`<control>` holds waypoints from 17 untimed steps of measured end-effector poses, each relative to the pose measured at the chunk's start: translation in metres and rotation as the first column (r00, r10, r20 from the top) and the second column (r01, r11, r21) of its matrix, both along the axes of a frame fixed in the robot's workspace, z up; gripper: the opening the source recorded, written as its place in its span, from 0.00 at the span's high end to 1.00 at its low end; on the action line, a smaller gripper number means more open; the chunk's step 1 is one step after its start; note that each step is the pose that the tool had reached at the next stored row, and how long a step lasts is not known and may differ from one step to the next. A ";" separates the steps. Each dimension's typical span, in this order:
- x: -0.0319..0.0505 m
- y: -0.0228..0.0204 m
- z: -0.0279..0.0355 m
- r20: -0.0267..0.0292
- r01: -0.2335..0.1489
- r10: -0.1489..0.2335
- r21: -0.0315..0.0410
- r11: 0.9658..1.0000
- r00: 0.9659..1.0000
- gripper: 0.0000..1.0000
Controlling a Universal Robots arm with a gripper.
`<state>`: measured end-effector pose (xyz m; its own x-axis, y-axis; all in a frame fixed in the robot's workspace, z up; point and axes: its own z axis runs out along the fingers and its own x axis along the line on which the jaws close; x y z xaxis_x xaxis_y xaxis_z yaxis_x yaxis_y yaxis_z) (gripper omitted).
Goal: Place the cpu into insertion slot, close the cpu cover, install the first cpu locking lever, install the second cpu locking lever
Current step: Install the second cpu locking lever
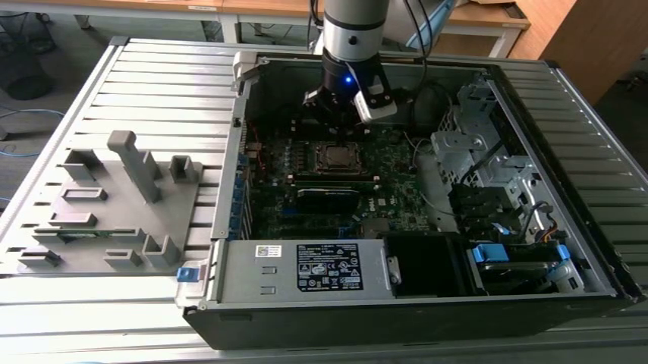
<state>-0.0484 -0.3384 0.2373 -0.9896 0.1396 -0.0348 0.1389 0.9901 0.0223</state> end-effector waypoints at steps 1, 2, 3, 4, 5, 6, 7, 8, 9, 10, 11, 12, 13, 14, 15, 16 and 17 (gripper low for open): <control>0.0000 -0.0006 0.0000 0.000 0.000 0.000 0.000 1.000 1.000 0.89; 0.0000 -0.0012 0.0000 0.000 0.000 0.000 0.000 1.000 1.000 0.89; 0.0000 -0.0018 0.0000 0.000 0.000 0.000 0.000 1.000 1.000 0.89; 0.0000 -0.0024 0.0000 0.000 0.000 0.000 0.000 1.000 1.000 0.89; 0.0000 -0.0030 0.0000 0.000 0.000 0.000 0.000 1.000 1.000 0.89; 0.0000 -0.0035 0.0000 0.000 0.000 0.000 0.000 1.000 1.000 0.89; 0.0000 -0.0038 0.0000 0.000 0.000 0.000 0.000 1.000 1.000 0.89; 0.0000 -0.0038 0.0000 0.000 0.000 0.000 0.000 1.000 1.000 0.89; 0.0000 -0.0038 0.0000 0.000 0.000 0.000 0.000 1.000 1.000 0.89; 0.0000 -0.0038 0.0000 0.000 0.000 0.000 0.000 1.000 1.000 0.89; 0.0000 -0.0039 0.0000 0.000 0.000 0.000 0.000 1.000 1.000 0.89; 0.0000 -0.0039 0.0000 0.000 0.000 0.000 0.000 1.000 1.000 0.89; 0.0000 -0.0040 0.0000 0.000 0.000 0.000 0.000 1.000 1.000 0.89; 0.0000 -0.0043 0.0000 0.000 0.000 0.000 0.000 1.000 1.000 0.89; 0.0000 -0.0044 0.0000 0.000 0.000 0.000 0.000 1.000 1.000 0.89; 0.0000 -0.0047 0.0000 0.000 0.000 0.000 0.000 1.000 1.000 0.89; 0.0000 -0.0049 0.0008 0.000 0.000 0.000 0.000 1.000 1.000 0.89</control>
<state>-0.0484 -0.3432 0.2381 -0.9896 0.1396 -0.0348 0.1389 0.9901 0.0222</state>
